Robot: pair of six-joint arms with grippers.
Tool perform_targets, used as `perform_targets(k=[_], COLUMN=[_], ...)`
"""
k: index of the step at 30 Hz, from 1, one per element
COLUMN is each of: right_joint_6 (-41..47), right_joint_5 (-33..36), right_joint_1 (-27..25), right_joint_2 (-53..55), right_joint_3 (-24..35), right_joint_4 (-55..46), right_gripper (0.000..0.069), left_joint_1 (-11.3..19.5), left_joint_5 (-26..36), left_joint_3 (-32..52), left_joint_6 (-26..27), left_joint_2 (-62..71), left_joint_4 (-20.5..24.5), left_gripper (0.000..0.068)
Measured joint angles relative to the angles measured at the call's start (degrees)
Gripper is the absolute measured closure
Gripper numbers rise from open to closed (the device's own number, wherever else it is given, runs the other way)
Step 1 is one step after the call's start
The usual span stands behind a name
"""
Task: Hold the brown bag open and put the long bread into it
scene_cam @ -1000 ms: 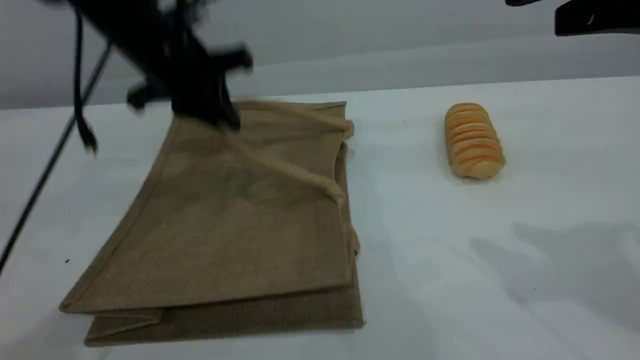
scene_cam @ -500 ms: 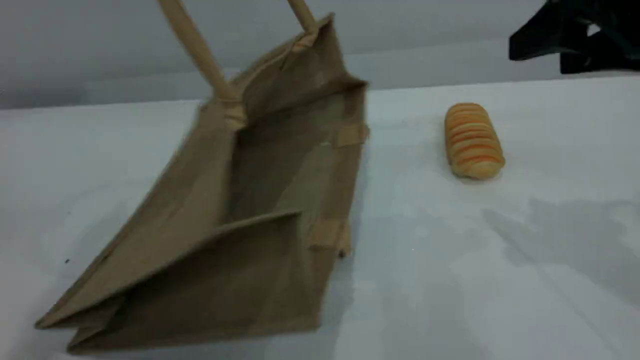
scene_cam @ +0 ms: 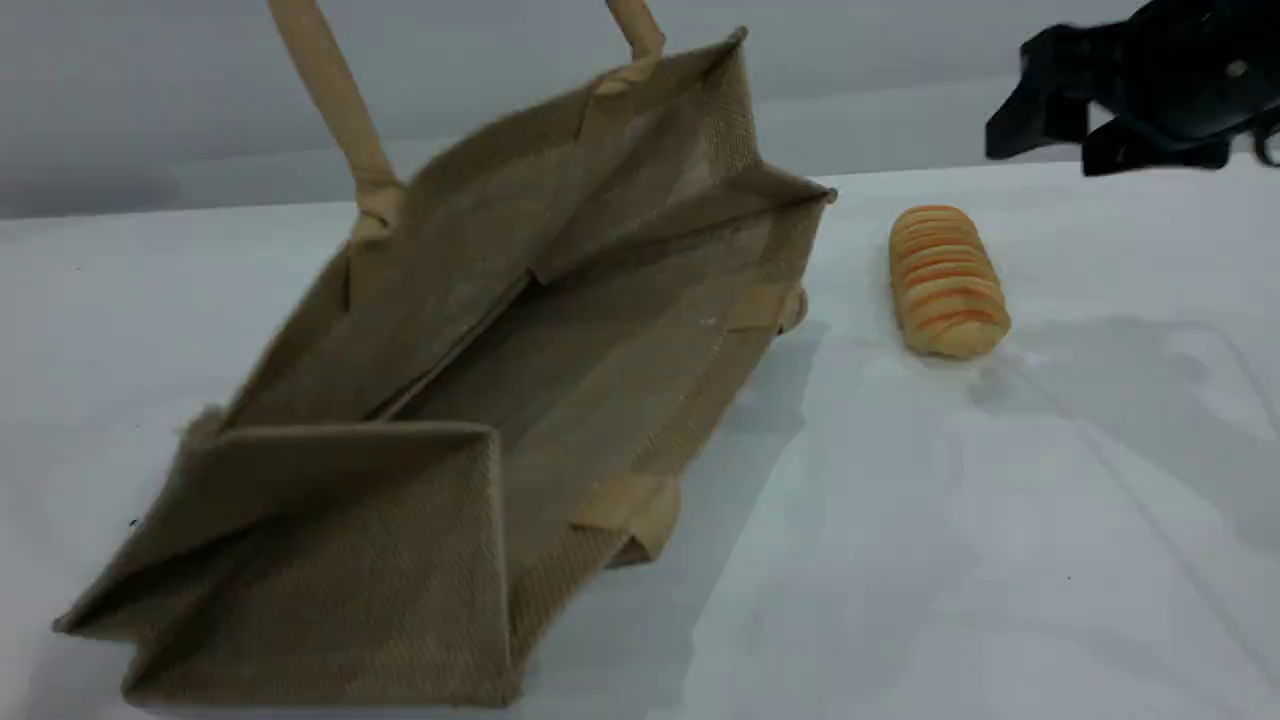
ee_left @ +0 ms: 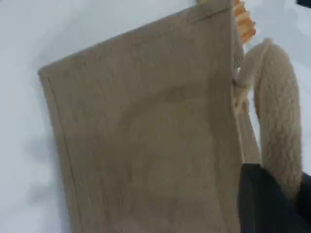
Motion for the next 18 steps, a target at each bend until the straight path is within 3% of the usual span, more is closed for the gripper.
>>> perform_targets(k=[18], right_joint_6=[0.0], right_joint_5=[0.4], right_joint_1=[0.2], right_joint_2=[18.3], right_joint_3=[-15.5], right_joint_4=[-0.1], right_gripper=[0.0193], left_joint_1=[0.0], left_joint_5=[-0.1], left_joint_3=[-0.8], left_joint_6=[-1.4], left_joint_2=[0.0], left_joint_4=[-0.4], left_gripper=[0.0598])
